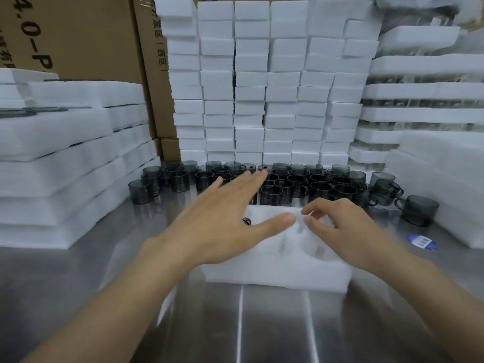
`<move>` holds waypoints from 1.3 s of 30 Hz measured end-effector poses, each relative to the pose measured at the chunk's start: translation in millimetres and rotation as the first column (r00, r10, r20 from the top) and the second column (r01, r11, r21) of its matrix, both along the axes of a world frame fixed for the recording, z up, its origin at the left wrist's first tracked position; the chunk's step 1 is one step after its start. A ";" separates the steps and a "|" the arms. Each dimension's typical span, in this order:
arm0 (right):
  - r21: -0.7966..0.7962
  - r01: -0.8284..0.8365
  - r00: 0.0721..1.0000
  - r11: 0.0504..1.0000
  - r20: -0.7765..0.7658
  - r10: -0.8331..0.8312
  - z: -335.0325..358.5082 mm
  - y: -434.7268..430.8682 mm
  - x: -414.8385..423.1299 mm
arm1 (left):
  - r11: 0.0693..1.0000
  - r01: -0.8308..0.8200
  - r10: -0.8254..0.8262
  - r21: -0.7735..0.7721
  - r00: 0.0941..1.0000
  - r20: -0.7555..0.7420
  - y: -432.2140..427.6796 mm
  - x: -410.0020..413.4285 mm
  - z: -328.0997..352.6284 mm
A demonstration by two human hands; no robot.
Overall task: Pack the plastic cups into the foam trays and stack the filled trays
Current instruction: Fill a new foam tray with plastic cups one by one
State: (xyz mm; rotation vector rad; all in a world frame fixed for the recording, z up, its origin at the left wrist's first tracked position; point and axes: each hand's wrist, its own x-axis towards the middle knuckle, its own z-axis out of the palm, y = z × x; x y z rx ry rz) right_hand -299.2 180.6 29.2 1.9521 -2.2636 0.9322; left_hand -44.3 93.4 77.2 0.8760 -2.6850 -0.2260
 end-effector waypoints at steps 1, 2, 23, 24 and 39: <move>-0.003 0.000 1.000 1.000 0.002 0.000 0.3 0.2 0.0 | 1.000 0.004 -0.004 0.026 1.000 -0.003 -0.5 -1.0 -0.5; -0.003 -0.001 1.000 1.000 0.003 0.001 0.4 0.3 0.3 | 0.998 0.002 -0.006 0.069 0.998 0.059 -0.7 -3.5 -4.1; -0.045 0.619 0.769 0.784 0.242 -0.592 -31.4 20.0 -132.2 | 0.978 0.052 -0.054 0.201 0.999 0.004 -20.2 -5.6 -33.9; -0.053 0.615 0.774 0.787 0.229 -0.590 -31.0 19.8 -131.1 | 0.976 0.053 -0.038 0.210 0.997 -0.073 -22.2 -3.6 -31.7; -0.579 0.155 0.983 0.801 0.172 -0.066 26.6 12.3 4.7 | 0.972 -0.061 -0.045 -0.225 0.898 -0.437 -13.4 -5.1 -22.3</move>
